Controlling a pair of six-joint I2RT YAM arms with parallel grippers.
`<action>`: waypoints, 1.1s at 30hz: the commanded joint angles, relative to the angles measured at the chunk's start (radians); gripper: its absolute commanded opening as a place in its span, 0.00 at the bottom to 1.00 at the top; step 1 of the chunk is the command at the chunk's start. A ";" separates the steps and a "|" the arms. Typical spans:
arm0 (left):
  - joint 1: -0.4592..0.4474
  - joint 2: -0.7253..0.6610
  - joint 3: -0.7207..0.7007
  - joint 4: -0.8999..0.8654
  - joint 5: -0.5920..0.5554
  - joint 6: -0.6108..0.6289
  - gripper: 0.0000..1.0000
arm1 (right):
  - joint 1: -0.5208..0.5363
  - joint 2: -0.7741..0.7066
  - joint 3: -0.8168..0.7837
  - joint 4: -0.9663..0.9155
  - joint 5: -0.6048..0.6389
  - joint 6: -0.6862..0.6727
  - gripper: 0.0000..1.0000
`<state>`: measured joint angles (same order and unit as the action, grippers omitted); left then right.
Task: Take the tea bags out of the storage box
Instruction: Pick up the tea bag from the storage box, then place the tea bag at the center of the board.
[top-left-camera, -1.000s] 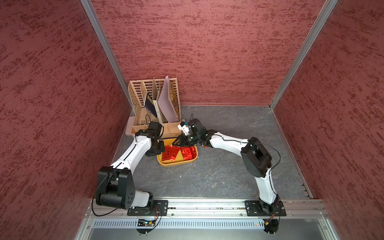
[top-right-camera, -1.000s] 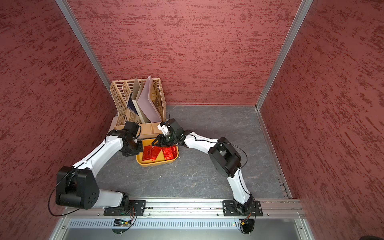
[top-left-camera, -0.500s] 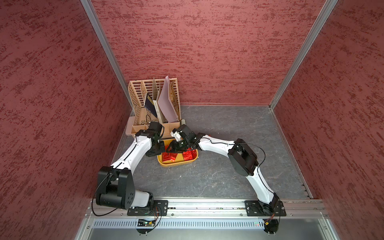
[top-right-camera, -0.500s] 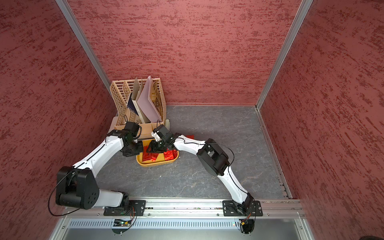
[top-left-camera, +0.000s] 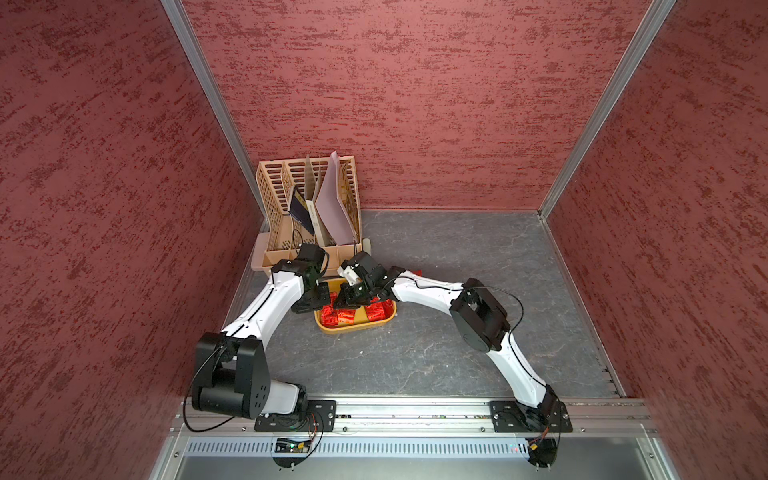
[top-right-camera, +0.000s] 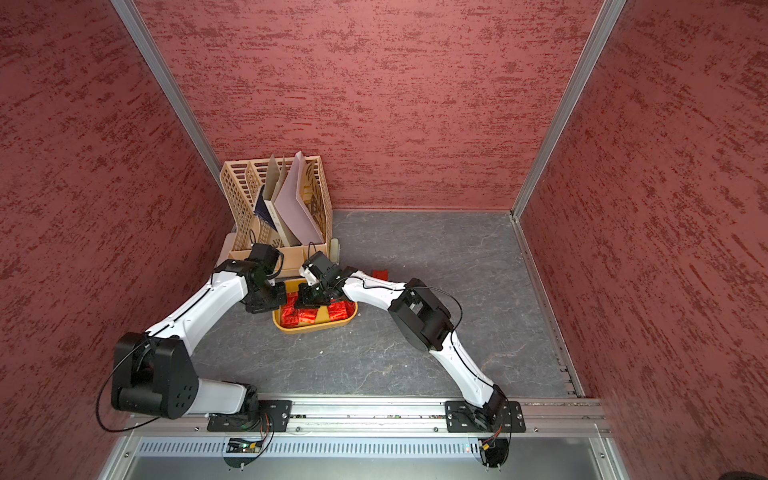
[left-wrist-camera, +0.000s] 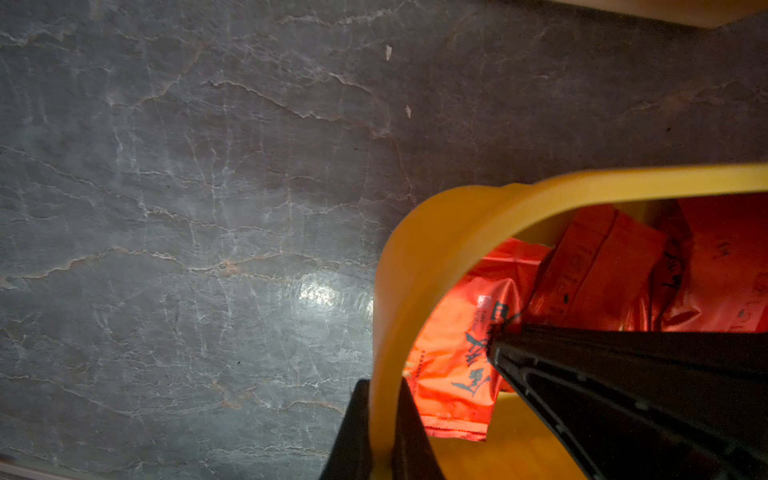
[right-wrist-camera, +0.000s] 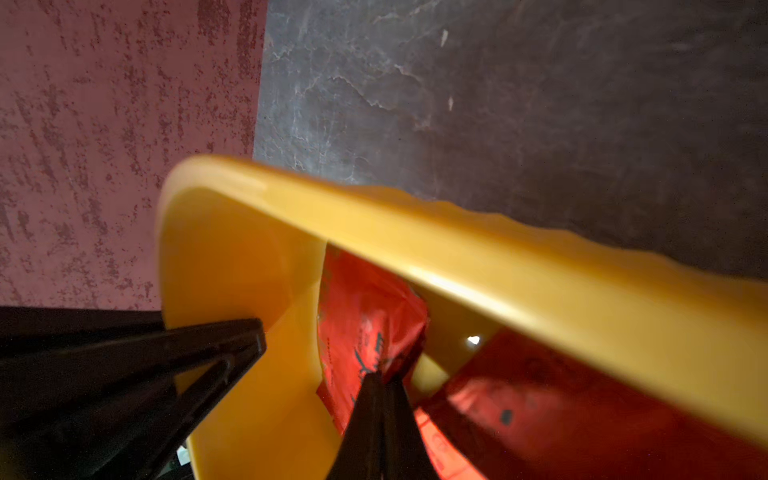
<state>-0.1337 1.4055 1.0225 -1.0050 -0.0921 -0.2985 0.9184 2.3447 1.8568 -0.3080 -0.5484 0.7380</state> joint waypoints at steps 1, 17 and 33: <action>-0.007 -0.001 -0.004 0.008 -0.010 0.002 0.00 | 0.008 -0.071 -0.018 0.015 0.037 -0.028 0.00; -0.004 -0.005 -0.005 0.008 -0.010 0.000 0.00 | -0.174 -0.413 -0.322 0.020 0.072 -0.101 0.00; -0.006 -0.016 -0.007 0.011 -0.011 0.001 0.00 | -0.719 -0.519 -0.648 -0.141 -0.141 -0.334 0.00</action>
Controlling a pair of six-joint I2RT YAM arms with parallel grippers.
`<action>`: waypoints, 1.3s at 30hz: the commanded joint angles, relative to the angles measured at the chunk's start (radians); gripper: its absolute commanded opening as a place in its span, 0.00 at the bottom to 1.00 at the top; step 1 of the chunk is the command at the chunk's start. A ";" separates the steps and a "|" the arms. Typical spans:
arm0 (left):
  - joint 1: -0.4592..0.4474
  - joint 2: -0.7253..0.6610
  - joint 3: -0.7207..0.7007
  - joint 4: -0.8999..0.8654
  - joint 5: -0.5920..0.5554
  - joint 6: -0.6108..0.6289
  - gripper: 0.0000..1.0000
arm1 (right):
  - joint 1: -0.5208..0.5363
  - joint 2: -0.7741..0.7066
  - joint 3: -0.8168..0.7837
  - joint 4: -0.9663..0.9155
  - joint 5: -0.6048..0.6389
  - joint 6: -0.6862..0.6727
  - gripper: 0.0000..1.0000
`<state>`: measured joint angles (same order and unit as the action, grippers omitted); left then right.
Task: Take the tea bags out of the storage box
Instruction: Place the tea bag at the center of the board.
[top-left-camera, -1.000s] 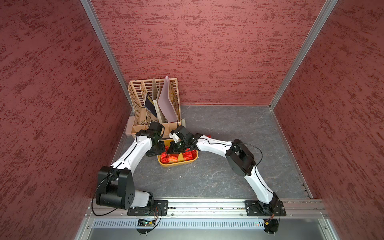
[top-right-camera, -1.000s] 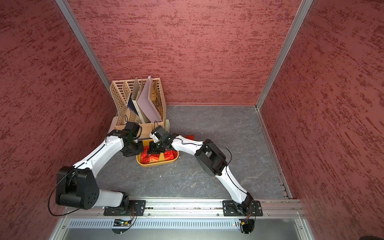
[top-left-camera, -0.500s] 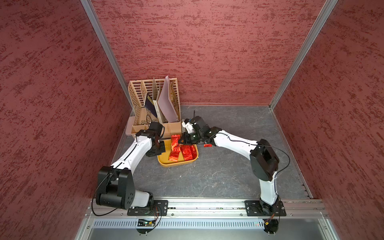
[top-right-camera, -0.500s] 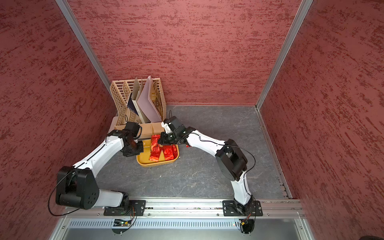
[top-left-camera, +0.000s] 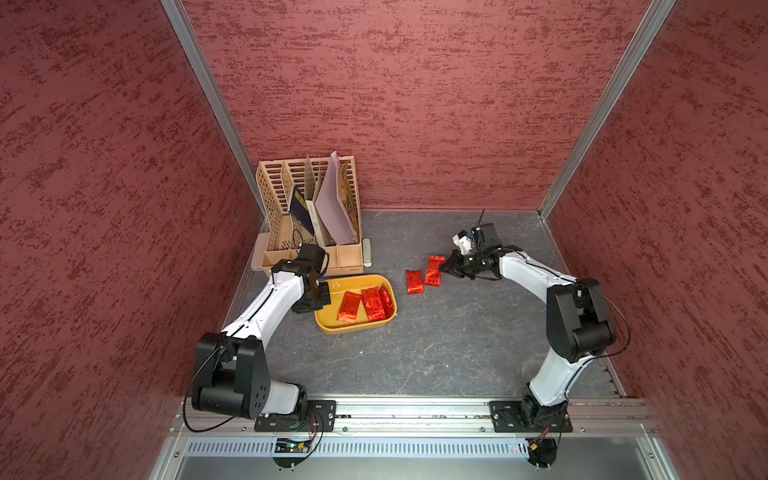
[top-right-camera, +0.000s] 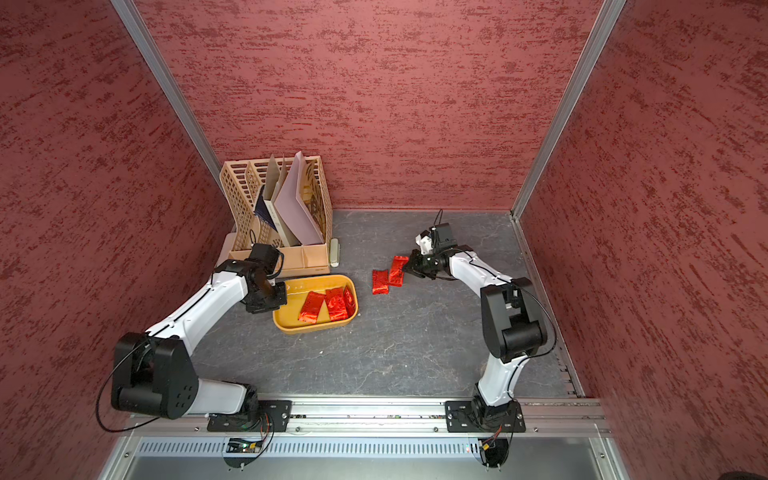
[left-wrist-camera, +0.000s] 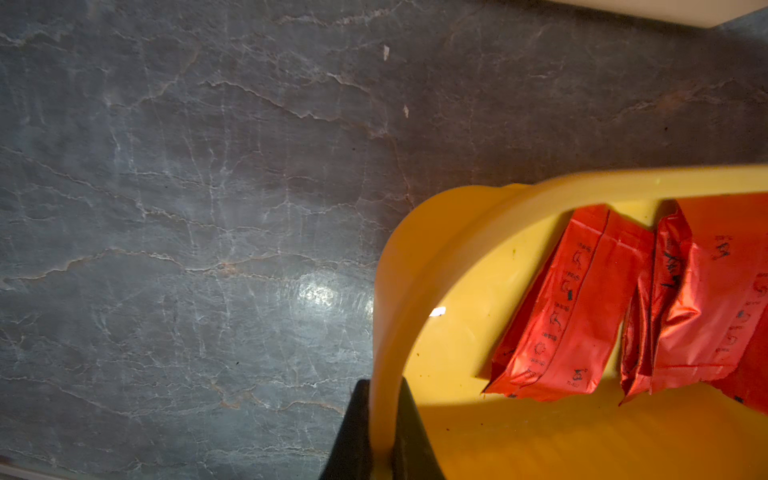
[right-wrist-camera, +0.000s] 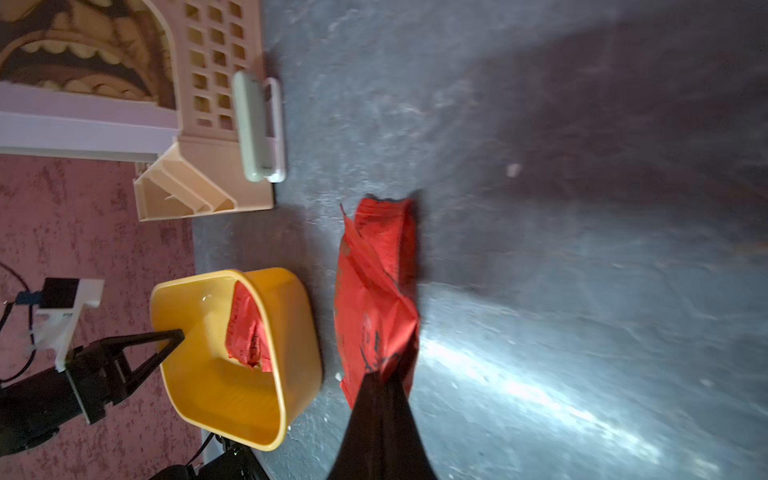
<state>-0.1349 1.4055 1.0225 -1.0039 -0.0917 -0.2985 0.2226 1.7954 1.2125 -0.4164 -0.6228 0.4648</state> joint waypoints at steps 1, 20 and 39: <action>-0.006 -0.017 -0.008 0.009 -0.012 0.000 0.00 | -0.031 0.052 0.010 -0.056 -0.073 -0.095 0.00; -0.007 0.000 -0.004 0.007 -0.013 -0.001 0.00 | -0.075 0.315 0.258 -0.275 -0.037 -0.315 0.00; -0.005 0.004 -0.002 0.005 -0.017 -0.002 0.00 | -0.088 0.300 0.251 -0.274 0.000 -0.300 0.37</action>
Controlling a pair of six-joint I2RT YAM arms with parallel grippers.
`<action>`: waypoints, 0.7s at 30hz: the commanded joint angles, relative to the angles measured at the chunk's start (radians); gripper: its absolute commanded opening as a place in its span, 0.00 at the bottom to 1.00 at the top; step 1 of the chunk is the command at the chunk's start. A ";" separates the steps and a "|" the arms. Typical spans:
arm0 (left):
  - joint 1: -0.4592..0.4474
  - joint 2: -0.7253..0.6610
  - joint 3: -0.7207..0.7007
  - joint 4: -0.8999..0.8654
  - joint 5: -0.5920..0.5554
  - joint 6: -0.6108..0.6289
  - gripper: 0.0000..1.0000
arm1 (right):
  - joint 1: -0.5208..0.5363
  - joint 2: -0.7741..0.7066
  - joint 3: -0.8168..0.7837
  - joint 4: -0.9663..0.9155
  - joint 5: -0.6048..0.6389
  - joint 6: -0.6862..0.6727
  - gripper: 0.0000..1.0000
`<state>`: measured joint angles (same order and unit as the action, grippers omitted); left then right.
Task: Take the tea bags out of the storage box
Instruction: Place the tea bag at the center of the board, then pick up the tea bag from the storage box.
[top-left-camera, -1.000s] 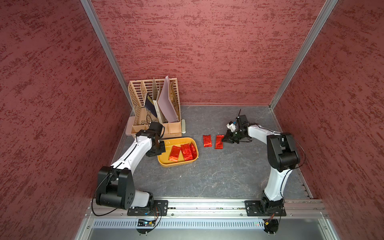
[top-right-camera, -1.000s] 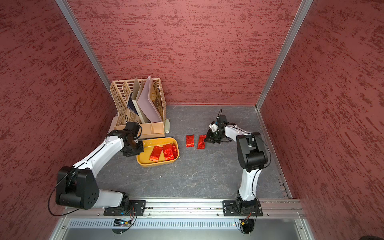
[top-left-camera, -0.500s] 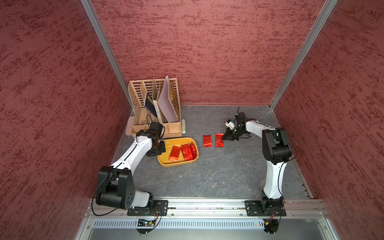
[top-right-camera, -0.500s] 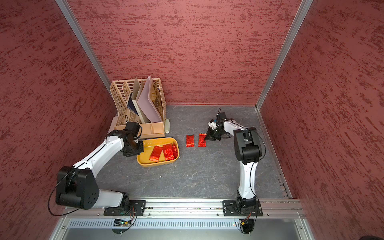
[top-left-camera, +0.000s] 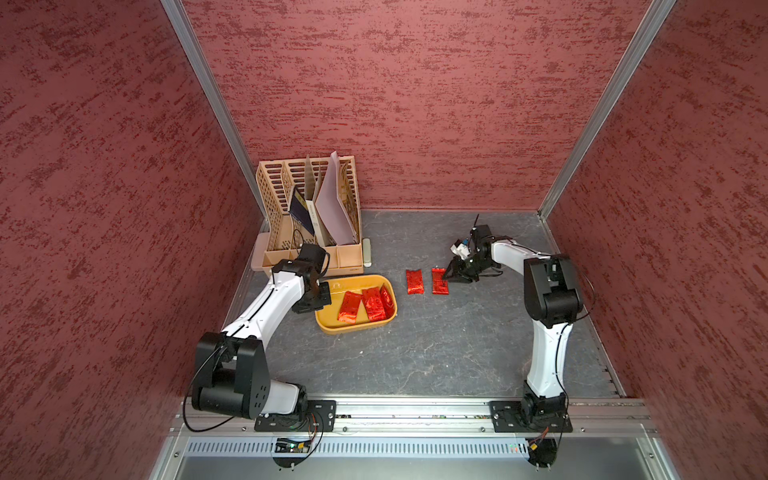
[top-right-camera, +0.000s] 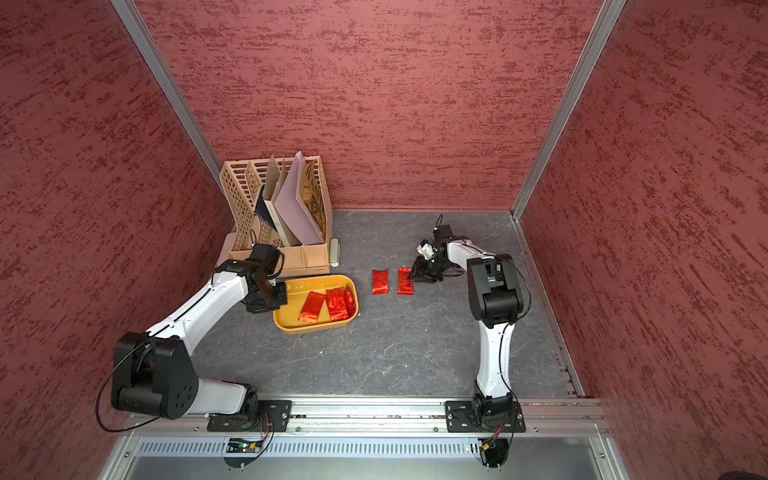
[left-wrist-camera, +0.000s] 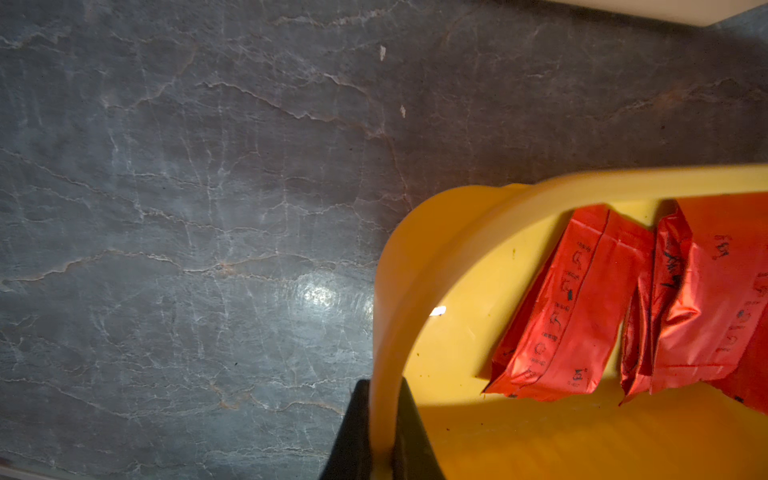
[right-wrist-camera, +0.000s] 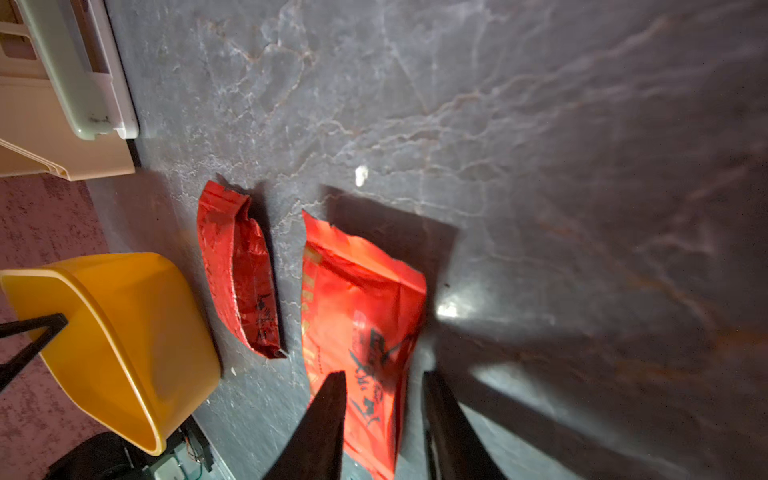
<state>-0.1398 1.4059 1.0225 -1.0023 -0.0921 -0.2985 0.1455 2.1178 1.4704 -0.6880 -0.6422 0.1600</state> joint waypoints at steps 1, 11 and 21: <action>-0.002 0.001 -0.005 0.005 -0.017 -0.003 0.00 | -0.013 -0.029 -0.011 -0.002 0.024 0.010 0.38; 0.000 0.000 -0.004 0.007 -0.014 -0.001 0.00 | 0.034 -0.331 -0.224 0.275 -0.053 0.199 0.37; -0.006 0.001 -0.002 0.004 -0.018 -0.003 0.00 | 0.442 -0.352 -0.022 0.096 0.323 0.283 0.36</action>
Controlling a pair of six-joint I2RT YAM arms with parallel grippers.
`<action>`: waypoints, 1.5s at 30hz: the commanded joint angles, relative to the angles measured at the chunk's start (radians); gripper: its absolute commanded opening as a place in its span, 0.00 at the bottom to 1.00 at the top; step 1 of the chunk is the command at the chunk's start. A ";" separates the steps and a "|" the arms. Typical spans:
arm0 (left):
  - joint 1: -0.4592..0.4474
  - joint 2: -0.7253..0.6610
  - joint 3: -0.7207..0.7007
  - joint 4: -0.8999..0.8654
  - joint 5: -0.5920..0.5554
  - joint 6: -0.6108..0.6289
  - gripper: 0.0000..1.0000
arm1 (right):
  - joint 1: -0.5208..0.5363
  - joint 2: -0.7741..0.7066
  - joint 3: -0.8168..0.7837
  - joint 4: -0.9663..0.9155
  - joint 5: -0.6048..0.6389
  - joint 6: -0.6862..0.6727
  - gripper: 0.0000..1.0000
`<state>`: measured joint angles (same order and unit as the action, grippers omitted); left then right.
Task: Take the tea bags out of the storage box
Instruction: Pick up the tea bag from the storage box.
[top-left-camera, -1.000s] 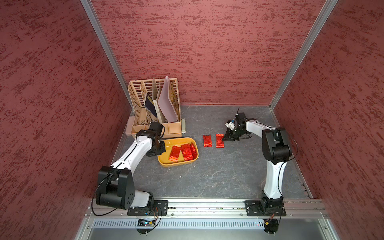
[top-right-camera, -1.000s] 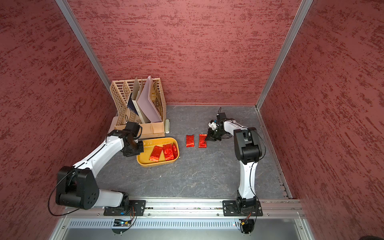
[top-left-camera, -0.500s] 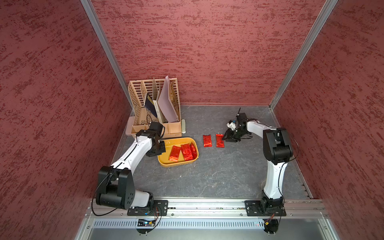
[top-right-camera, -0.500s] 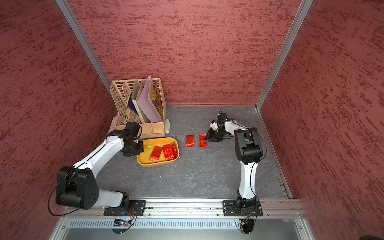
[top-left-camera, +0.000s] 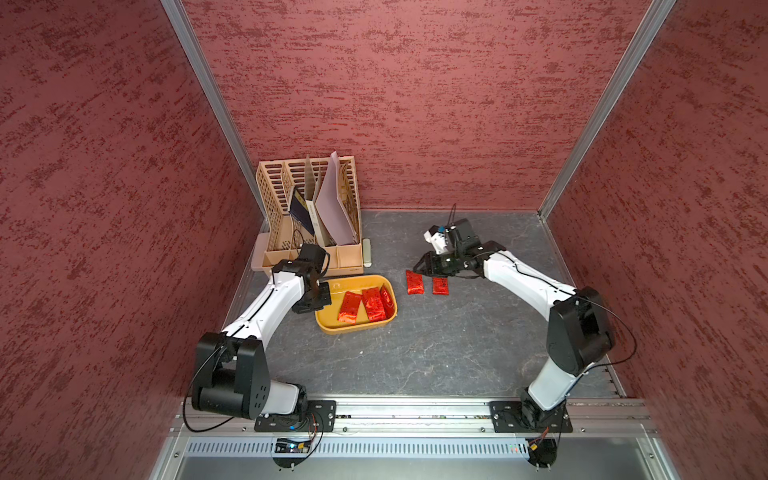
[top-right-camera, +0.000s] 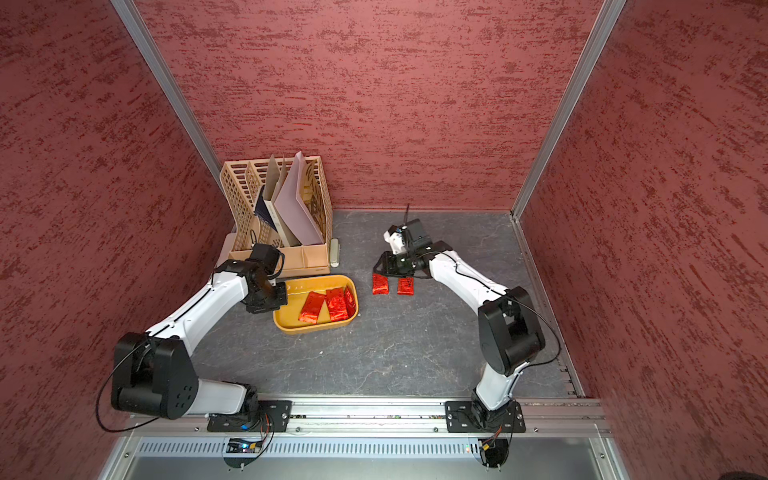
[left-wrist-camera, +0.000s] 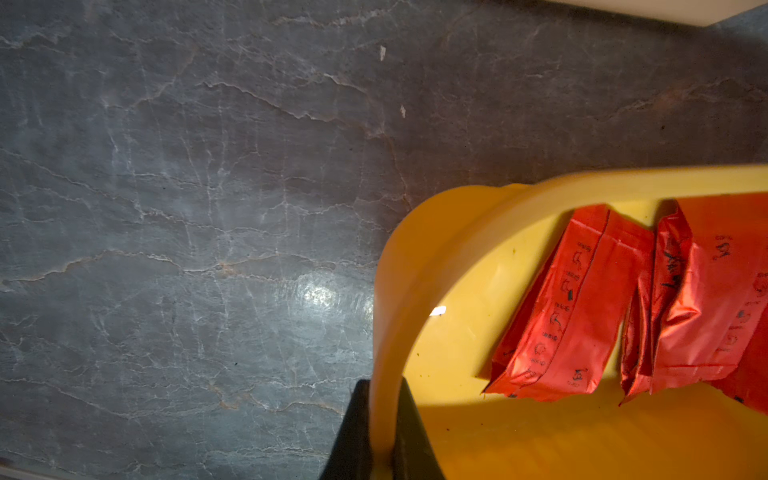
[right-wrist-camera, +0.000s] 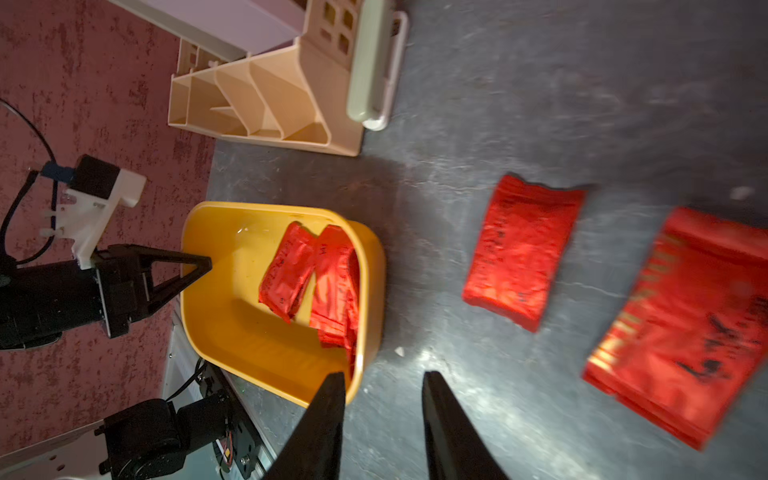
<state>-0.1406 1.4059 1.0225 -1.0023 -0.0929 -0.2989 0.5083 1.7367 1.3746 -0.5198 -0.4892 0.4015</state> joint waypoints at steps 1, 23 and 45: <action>-0.005 0.003 -0.003 0.004 -0.018 -0.002 0.00 | 0.111 0.051 0.104 -0.090 0.203 0.039 0.37; -0.010 0.000 -0.003 0.004 -0.018 -0.003 0.00 | 0.328 0.399 0.471 -0.322 0.454 -0.006 0.46; -0.011 -0.001 -0.004 0.004 -0.015 -0.002 0.00 | 0.375 0.537 0.600 -0.460 0.573 0.037 0.39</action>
<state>-0.1471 1.4059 1.0225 -1.0023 -0.0986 -0.2989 0.8726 2.2517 1.9507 -0.9398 0.0540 0.4175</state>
